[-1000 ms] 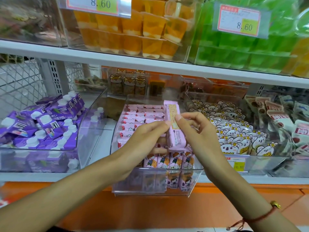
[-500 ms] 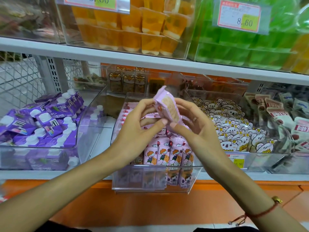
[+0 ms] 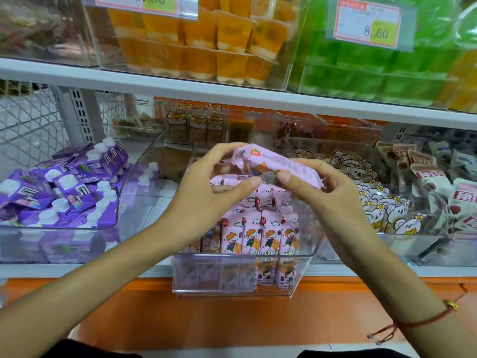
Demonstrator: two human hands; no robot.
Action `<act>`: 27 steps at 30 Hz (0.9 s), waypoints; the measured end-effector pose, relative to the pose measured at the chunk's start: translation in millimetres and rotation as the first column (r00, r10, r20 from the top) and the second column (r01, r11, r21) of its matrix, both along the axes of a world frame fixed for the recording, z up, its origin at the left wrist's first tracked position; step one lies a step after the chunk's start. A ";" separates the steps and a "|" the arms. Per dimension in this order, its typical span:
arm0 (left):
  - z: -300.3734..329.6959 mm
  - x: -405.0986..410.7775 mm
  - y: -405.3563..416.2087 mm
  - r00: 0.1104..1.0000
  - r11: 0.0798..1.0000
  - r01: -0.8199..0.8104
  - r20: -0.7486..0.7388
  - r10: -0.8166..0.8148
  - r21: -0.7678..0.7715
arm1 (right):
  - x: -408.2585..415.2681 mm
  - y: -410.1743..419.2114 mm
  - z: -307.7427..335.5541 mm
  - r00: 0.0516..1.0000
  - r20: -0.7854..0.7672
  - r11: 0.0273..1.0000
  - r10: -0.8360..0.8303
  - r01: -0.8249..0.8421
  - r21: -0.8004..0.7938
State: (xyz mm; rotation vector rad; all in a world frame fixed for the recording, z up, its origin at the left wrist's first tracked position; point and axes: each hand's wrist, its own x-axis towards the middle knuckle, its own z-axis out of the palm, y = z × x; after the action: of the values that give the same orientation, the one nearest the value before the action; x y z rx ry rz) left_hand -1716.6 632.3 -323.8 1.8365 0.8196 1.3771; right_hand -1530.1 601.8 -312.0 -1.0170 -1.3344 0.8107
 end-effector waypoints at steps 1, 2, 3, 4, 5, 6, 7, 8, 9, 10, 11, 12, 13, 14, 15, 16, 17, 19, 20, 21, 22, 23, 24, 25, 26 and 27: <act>-0.5 -0.3 0.8 1.000 1.000 -0.013 0.003 0.013 -0.004 | 2.2 0.4 0.1 1.000 -0.027 1.000 -0.009 0.009 0.000; -0.6 -0.4 1.6 1.000 1.000 -0.017 0.010 0.017 -0.015 | 3.9 0.3 -0.3 0.999 -0.035 1.000 -0.010 0.010 -0.001; -0.1 0.0 2.5 1.000 0.999 -0.002 0.025 0.003 -0.034 | 4.3 0.6 -1.1 0.999 -0.031 1.000 -0.008 0.008 -0.005; 1.1 0.8 3.4 0.999 0.998 0.029 0.047 -0.026 -0.058 | 4.1 0.6 -2.4 0.999 -0.031 1.000 -0.013 0.013 -0.008; 3.0 1.5 4.9 0.996 0.995 0.062 0.075 -0.056 -0.079 | 4.3 1.1 -3.6 0.999 -0.038 0.999 -0.032 0.031 -0.006; 5.2 2.5 7.3 0.992 0.992 0.081 0.107 -0.070 -0.095 | 5.3 2.2 -5.0 0.997 -0.043 0.998 -0.066 0.066 0.005; 6.9 3.4 10.9 0.988 0.991 0.073 0.141 -0.057 -0.111 | 7.6 4.0 -6.4 0.993 -0.038 0.993 -0.113 0.114 0.024; 7.9 5.1 15.4 0.984 0.990 0.043 0.175 -0.019 -0.133 | 10.2 6.1 -8.1 0.987 -0.014 0.986 -0.163 0.163 0.045; 8.3 7.9 20.8 0.979 0.987 -0.009 0.198 0.041 -0.159 | 13.6 7.9 -10.2 0.977 0.032 0.976 -0.213 0.211 0.064; 7.9 11.9 27.1 0.974 0.980 -0.076 0.195 0.112 -0.183 | 17.2 9.7 -12.6 0.961 0.095 0.965 -0.258 0.252 0.077; 7.4 16.9 33.8 0.969 0.970 -0.143 0.170 0.178 -0.197 | 20.5 11.7 -15.4 0.942 0.165 0.956 -0.292 0.282 0.081; 7.2 22.5 41.1 0.964 0.960 -0.196 0.138 0.226 -0.202 | 23.4 13.8 -18.6 0.923 0.233 0.952 -0.306 0.298 0.071; 7.5 28.6 48.5 0.960 0.952 -0.231 0.113 0.257 -0.200 | 25.2 16.1 -21.8 0.906 0.293 0.952 -0.305 0.303 0.052; 8.4 35.2 56.3 0.956 0.946 -0.260 0.084 0.281 -0.195 | 26.8 18.2 -25.3 0.893 0.340 0.952 -0.295 0.303 0.031; 9.0 41.4 63.7 0.951 0.937 -0.295 0.042 0.307 -0.188 | 28.0 20.3 -28.6 0.880 0.380 0.953 -0.284 0.302 0.012; 8.8 47.5 70.6 0.943 0.927 -0.330 -0.014 0.333 -0.177 | 28.6 21.7 -31.3 0.865 0.419 0.954 -0.274 0.301 0.002; 7.3 52.6 76.4 0.934 0.920 -0.356 -0.072 0.349 -0.162 | 28.8 22.5 -33.2 0.848 0.459 0.954 -0.267 0.299 0.002; 1.4 59.5 84.9 0.919 0.919 -0.377 -0.171 0.355 -0.115 | 29.3 21.9 -35.1 0.822 0.514 0.961 -0.244 0.277 0.013; -1.7 60.2 87.7 0.912 0.921 -0.380 -0.204 0.356 -0.090 | 29.9 21.1 -35.3 0.819 0.526 0.965 -0.230 0.263 0.012; -3.8 59.0 89.4 0.906 0.923 -0.379 -0.226 0.357 -0.062 | 31.2 20.1 -35.4 0.817 0.534 0.968 -0.218 0.251 0.010; -4.8 56.2 91.0 0.902 0.928 -0.372 -0.247 0.354 -0.027 | 33.0 19.4 -35.3 0.815 0.541 0.970 -0.207 0.241 0.008; -4.7 52.1 91.6 0.898 0.936 -0.352 -0.277 0.342 0.014 | 34.8 19.0 -35.3 0.814 0.546 0.972 -0.197 0.233 0.004; -3.6 47.9 91.3 0.893 0.948 -0.316 -0.321 0.315 0.052 | 36.5 18.9 -35.4 0.816 0.547 0.974 -0.188 0.226 -0.002; -2.3 43.8 90.4 0.885 0.961 -0.266 -0.374 0.276 0.081 | 37.7 18.9 -35.7 0.818 0.547 0.976 -0.176 0.217 -0.009; -1.3 40.7 89.8 0.873 0.972 -0.212 -0.428 0.235 0.101 | 38.7 18.8 -36.0 0.822 0.544 0.978 -0.166 0.208 -0.016; -0.5 38.0 89.6 0.856 0.980 -0.164 -0.476 0.199 0.115 | 39.4 18.7 -36.2 0.827 0.540 0.979 -0.157 0.201 -0.022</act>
State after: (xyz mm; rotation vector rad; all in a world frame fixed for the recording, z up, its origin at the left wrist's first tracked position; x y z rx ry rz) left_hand -1678.6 721.9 -324.4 2.2526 1.2407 1.0659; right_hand -1490.6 620.5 -348.2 -1.4831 -1.6519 0.4444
